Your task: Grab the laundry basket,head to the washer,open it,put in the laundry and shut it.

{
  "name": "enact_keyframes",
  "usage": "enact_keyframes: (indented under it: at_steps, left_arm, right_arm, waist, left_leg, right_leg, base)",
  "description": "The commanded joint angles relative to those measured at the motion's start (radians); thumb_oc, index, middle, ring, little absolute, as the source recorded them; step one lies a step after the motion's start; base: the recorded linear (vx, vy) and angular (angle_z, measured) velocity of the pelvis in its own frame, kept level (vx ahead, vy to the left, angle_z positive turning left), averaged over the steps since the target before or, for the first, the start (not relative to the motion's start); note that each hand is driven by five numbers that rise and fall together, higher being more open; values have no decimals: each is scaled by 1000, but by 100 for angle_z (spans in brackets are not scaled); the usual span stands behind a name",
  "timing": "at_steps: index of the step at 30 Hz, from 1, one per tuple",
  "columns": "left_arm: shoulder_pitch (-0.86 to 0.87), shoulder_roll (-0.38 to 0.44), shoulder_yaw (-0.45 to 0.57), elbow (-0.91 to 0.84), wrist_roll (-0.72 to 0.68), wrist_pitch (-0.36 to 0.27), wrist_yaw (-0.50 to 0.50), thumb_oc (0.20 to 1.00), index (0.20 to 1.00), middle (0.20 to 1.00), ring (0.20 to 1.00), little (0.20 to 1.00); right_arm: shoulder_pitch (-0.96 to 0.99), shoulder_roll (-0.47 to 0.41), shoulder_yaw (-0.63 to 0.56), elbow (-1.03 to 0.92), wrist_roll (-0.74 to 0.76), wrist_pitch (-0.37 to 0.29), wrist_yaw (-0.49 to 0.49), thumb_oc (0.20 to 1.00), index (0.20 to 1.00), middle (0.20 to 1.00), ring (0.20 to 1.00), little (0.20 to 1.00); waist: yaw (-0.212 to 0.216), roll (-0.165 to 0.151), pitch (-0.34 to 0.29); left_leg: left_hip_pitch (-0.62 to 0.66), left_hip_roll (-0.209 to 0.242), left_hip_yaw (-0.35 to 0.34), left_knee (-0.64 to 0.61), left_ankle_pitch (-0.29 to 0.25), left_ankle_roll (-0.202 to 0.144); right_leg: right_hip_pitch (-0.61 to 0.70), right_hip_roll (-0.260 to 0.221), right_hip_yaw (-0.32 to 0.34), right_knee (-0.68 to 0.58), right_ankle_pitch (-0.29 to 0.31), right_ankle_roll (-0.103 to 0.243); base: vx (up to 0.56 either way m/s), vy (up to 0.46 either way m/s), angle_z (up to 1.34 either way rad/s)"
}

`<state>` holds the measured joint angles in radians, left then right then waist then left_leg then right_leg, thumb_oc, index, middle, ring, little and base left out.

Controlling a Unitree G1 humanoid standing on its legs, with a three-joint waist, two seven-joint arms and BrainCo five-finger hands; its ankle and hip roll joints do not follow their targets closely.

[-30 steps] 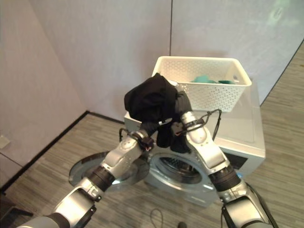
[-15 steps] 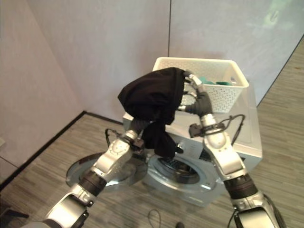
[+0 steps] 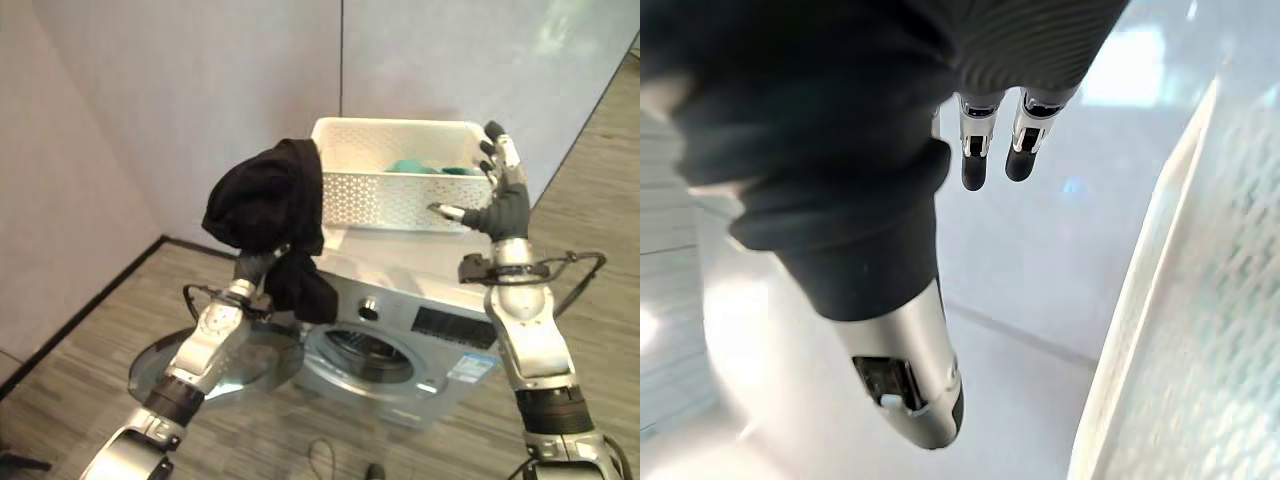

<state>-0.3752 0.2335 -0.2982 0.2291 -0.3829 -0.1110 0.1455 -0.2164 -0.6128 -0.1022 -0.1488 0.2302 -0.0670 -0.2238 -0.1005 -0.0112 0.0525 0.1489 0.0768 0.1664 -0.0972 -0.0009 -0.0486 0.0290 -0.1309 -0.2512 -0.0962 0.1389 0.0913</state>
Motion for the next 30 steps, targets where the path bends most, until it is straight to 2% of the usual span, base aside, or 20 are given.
enact_keyframes:
  at_steps: [1,4,5,8,9,12,15,16,19,20,21,25,28,30]
  left_arm:
    - [-42,77,30,-70,136,-91,8,200,200,200,200,200]
    - [3,104,47,-58,263,-86,29,200,200,200,200,200]
    - [5,103,43,-58,265,-86,30,200,200,200,200,200]
    - [83,85,80,-56,281,-97,50,200,200,200,200,200]
    - [96,78,87,-57,277,-100,52,200,200,200,200,200]
    - [122,66,84,-52,274,-105,49,200,200,200,200,200]
    - [136,62,78,-52,269,-115,53,200,200,200,200,200]
    - [160,64,69,-77,242,-127,46,200,200,200,200,200]
    - [176,62,55,-90,220,-130,28,200,200,200,200,200]
    - [189,61,39,-98,193,-126,10,200,200,200,200,200]
    - [189,62,40,-99,193,-126,9,200,200,200,200,200]
    - [220,61,-10,-105,157,-117,-43,200,200,200,200,200]
    - [245,74,-20,-109,147,-123,-52,200,200,200,200,200]
    - [260,101,-3,-139,188,-132,-38,200,200,200,200,200]
  right_arm:
    - [36,-40,-126,-14,-103,-32,-89,1000,1000,1000,1000,1000]
    - [130,-22,-239,31,-282,21,-204,1000,1000,1000,1000,1000]
    - [136,-18,-241,27,-287,23,-206,1000,1000,1000,1000,1000]
    - [291,19,-317,133,-505,114,-300,1000,1000,1000,1000,1000]
    - [321,37,-321,157,-519,125,-311,1000,1000,1000,1000,1000]
    - [405,114,-310,201,-504,121,-307,1000,1000,1000,1000,1000]
    - [431,149,-264,277,-480,114,-291,1000,1000,1000,1000,1000]
    - [433,189,-179,447,-392,90,-266,1000,1000,1000,1000,1000]
    - [431,224,-128,550,-336,80,-244,1000,1000,1000,1000,1000]
    - [431,254,-90,655,-268,72,-211,1000,1000,1000,1000,1000]
    - [429,254,-88,658,-266,70,-211,1000,1000,1000,1000,1000]
    - [387,323,-2,921,-95,53,-124,1000,1000,1000,1000,1000]
    - [346,361,124,1074,-117,63,-52,1000,1000,1000,1000,1000]
    - [335,384,196,1146,-148,66,-7,1000,1000,1000,1000,1000]
  waist:
    - [-13,-8,-29]
    - [-25,0,-25]
    - [-22,-1,-28]
    - [-28,6,-26]
    - [-31,6,-22]
    - [-42,5,-20]
    - [-46,8,-12]
    - [-47,7,-2]
    - [-43,6,1]
    - [-40,4,7]
    - [-41,3,6]
    - [-20,1,19]
    - [2,-1,27]
    - [18,-2,28]
  left_leg:
    - [-17,-15,25,10,-103,8]
    - [-24,-18,25,10,-107,10]
    - [-24,-18,26,10,-108,10]
    - [-26,-20,25,10,-114,16]
    - [-29,-21,25,10,-112,17]
    - [-36,-20,25,10,-110,21]
    - [-34,-20,30,10,-115,22]
    - [-34,-20,42,10,-114,25]
    - [-35,-20,47,10,-114,24]
    - [-35,-21,48,10,-112,23]
    - [-38,-22,48,10,-107,24]
    - [-45,-24,38,10,-101,20]
    - [-59,-29,29,10,-91,18]
    - [-67,-30,25,10,-86,16]
  right_leg:
    - [88,-2,-22,16,-159,19]
    - [79,-3,-14,17,-159,22]
    - [78,-3,-14,17,-159,23]
    - [76,-3,-12,19,-162,25]
    - [72,-3,-12,18,-160,25]
    - [60,-5,-7,22,-159,26]
    - [55,-3,1,26,-163,28]
    - [47,-3,11,24,-157,30]
    - [44,-5,14,21,-153,30]
    - [44,-6,15,21,-152,29]
    - [41,-7,15,20,-148,28]
    - [44,-8,1,18,-148,28]
    - [38,-12,-9,11,-143,28]
    - [36,-14,-18,9,-143,29]
  base:
    - [33,0,-4]
    - [2,4,-8]
    - [16,4,-8]
    - [15,-1,-4]
    - [0,0,0]
    - [-9,-8,-5]
    - [-7,2,-7]
    - [-30,4,-13]
    - [-4,-3,-21]
    - [3,-8,-8]
    - [-19,-11,-6]
    - [0,0,0]
    - [-23,-14,8]
    - [-21,-23,10]
